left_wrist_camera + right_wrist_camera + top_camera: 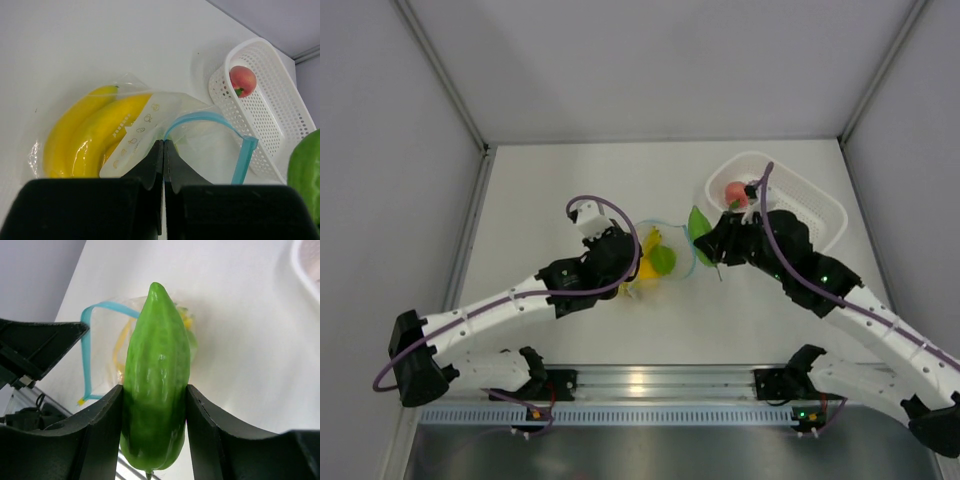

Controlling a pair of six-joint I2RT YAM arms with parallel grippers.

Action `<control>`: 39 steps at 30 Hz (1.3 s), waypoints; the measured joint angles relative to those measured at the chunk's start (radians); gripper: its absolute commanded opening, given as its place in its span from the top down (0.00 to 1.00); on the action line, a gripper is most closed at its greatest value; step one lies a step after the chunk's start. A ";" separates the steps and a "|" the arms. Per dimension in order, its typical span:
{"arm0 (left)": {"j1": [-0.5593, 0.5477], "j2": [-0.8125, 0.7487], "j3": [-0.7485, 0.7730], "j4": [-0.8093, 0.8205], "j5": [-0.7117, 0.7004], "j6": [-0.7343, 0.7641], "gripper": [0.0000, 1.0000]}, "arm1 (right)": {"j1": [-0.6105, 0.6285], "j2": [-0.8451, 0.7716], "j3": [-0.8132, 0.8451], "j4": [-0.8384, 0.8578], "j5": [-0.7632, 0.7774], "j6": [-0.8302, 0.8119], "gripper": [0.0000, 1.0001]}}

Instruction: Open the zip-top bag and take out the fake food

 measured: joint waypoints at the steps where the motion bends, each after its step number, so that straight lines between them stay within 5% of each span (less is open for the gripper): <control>1: 0.000 0.000 0.000 0.000 0.000 0.000 1.00 | -0.024 -0.012 0.007 -0.019 0.003 -0.013 0.90; 9: 0.000 -0.001 0.001 0.000 0.005 0.002 1.00 | -0.317 0.042 0.077 -0.106 0.098 -0.151 0.89; 19: 0.000 -0.020 0.040 -0.001 0.048 0.028 1.00 | -0.658 0.555 0.289 -0.110 0.106 -0.302 0.90; 23: 0.000 -0.020 0.060 -0.001 0.061 0.032 1.00 | -0.673 0.734 0.408 -0.113 0.100 -0.345 0.79; 25: 0.000 -0.019 0.069 -0.002 0.066 0.034 1.00 | -0.673 0.809 0.460 -0.111 0.100 -0.363 0.55; 29: 0.000 -0.016 0.083 -0.002 0.079 0.041 1.00 | -0.673 0.924 0.532 -0.121 0.106 -0.382 0.38; 32: 0.000 -0.014 0.087 -0.002 0.090 0.047 1.00 | -0.673 0.961 0.555 -0.139 0.107 -0.382 0.01; 39: 0.000 -0.014 0.087 0.002 0.111 0.055 1.00 | -0.676 0.855 0.455 -0.083 -0.053 -0.321 0.01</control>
